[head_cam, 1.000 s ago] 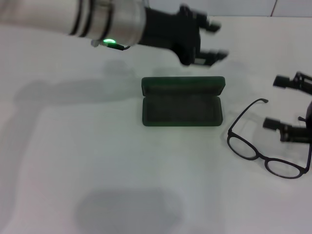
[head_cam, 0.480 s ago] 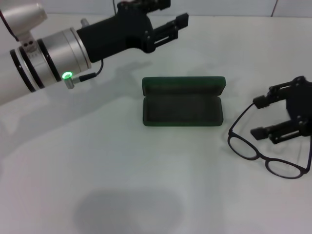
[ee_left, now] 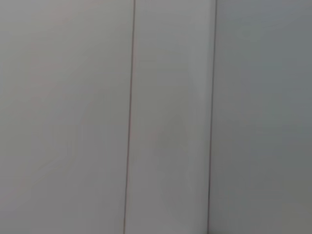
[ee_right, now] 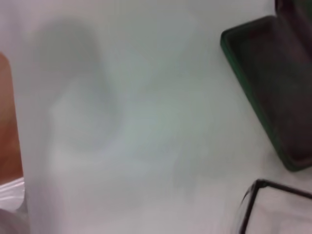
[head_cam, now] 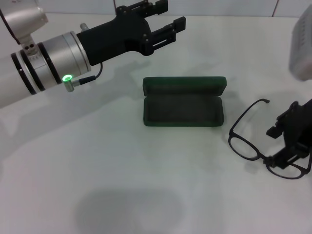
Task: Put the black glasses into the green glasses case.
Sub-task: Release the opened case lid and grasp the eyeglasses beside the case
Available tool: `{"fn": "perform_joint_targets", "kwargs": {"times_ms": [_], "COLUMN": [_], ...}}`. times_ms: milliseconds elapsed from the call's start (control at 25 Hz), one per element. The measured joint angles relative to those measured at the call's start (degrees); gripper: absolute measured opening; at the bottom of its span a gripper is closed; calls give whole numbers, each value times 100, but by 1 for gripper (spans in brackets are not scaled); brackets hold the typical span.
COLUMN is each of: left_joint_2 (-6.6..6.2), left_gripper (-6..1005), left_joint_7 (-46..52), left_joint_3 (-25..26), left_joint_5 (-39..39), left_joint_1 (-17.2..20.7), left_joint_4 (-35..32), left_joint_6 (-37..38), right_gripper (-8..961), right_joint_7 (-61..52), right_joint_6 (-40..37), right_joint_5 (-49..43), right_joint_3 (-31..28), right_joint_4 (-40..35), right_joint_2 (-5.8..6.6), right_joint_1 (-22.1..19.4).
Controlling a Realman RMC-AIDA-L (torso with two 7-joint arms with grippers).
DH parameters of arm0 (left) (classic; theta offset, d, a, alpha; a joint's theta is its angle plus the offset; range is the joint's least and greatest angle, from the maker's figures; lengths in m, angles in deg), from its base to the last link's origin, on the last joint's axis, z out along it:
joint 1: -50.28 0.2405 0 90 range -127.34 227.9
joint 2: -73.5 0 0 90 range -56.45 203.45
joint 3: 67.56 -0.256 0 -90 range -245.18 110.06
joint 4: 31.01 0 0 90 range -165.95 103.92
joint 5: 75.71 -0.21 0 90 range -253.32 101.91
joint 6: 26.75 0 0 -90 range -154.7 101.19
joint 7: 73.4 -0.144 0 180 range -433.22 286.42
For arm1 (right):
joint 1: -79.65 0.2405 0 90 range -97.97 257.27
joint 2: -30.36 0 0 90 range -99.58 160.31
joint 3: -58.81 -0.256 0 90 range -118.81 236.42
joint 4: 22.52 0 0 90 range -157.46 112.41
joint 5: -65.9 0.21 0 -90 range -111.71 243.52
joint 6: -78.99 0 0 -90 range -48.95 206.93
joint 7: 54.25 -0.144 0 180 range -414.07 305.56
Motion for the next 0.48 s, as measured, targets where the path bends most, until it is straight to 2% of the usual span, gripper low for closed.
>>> {"fn": "perform_joint_targets", "kwargs": {"times_ms": [120,480], "left_joint_2": [-1,-1], "left_gripper": [611,611], "left_joint_7": [4,9], "left_joint_3": [1,-20], "left_joint_5": [-39,-48], "left_joint_1": [-25,-41], "left_joint_4": [16,64], "left_joint_6": [-15,-33], "right_gripper": [691,613], "right_joint_7": [-65,-167], "right_joint_6": [202,1049], "right_joint_5": [-54,-169], "right_joint_3": [251,917], "right_joint_4": [83,523], "right_joint_2": [-17,-23], "right_joint_1": [-91,-233]}}
